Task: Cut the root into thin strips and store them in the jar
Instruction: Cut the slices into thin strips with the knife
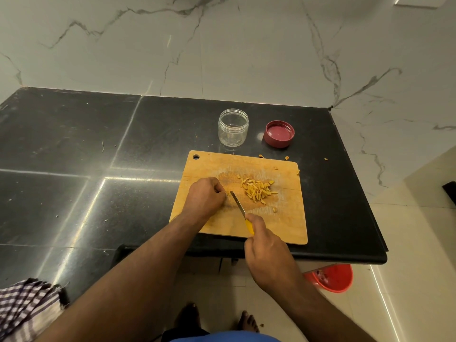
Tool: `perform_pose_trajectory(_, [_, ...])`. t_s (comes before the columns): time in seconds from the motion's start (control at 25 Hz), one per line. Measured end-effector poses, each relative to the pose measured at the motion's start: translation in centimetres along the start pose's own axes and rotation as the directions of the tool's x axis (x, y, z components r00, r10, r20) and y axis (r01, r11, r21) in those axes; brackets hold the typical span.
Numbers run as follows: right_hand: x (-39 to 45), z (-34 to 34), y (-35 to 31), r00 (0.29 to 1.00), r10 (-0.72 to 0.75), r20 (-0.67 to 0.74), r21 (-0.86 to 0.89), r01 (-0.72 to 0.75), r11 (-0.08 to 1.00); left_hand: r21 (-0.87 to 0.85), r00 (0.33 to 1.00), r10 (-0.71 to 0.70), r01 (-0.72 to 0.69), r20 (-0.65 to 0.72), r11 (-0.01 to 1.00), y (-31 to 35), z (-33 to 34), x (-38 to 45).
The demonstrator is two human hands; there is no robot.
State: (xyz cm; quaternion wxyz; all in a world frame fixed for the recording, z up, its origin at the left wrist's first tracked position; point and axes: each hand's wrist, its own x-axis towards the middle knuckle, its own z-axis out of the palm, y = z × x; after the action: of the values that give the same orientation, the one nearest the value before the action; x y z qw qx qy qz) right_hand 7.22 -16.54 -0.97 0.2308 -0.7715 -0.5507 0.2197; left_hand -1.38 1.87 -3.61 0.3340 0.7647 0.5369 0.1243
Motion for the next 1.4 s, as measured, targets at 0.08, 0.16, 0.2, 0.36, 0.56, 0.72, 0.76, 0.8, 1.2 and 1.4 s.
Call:
perform_pose_trajectory(0.08, [0.6,0.1,-0.4,1.000,0.008,0.012,-0.002,-0.008,1.000,0.001,1.000,0.001,-0.001,-0.004,1.000,0.1,0.0,-0.1])
perform_pose_trajectory(0.16, [1.1,0.3,-0.6,1.000,0.008,0.017,-0.017,-0.008,1.000,0.000,1.000,0.008,-0.008,-0.014,1.000,0.1,0.1,-0.3])
perform_pose_trajectory(0.2, [1.3,0.4,-0.7,1.000,0.008,0.022,-0.020,-0.008,1.000,-0.005,1.000,0.012,-0.012,-0.021,1.000,0.1,0.1,-0.3])
perform_pose_trajectory(0.36, [2.4,0.5,-0.9,0.998,0.012,0.063,-0.039,-0.010,0.999,-0.014,0.999,0.025,-0.026,-0.025,1.000,-0.2,0.1,-0.3])
perform_pose_trajectory(0.56, [2.4,0.2,-0.5,0.996,0.020,0.087,-0.041,-0.017,0.999,-0.020,1.000,0.016,-0.016,-0.027,1.000,-0.2,0.0,-0.3])
perform_pose_trajectory(0.72, [0.0,-0.3,0.0,0.995,0.052,0.082,0.030,-0.055,0.998,-0.015,1.000,0.015,-0.015,-0.018,1.000,-0.3,0.0,-0.2])
perform_pose_trajectory(0.76, [-0.2,-0.5,0.1,0.996,0.061,0.065,0.045,-0.064,0.997,-0.017,1.000,0.015,-0.015,-0.013,1.000,-0.4,0.0,-0.2])
perform_pose_trajectory(0.8, [-0.3,-0.5,0.0,0.996,0.068,0.051,0.057,-0.071,0.996,-0.016,1.000,0.014,-0.015,-0.010,1.000,-0.4,0.0,-0.2])
perform_pose_trajectory(1.2, [2.3,0.2,-0.8,0.995,0.052,0.083,0.022,-0.054,0.998,-0.001,0.999,0.010,-0.010,-0.040,1.000,-0.1,0.1,-0.4])
perform_pose_trajectory(1.4, [3.0,-0.2,0.1,0.990,0.079,0.116,0.114,-0.093,0.989,-0.013,0.999,0.008,-0.009,-0.046,1.000,-0.3,0.0,-0.5])
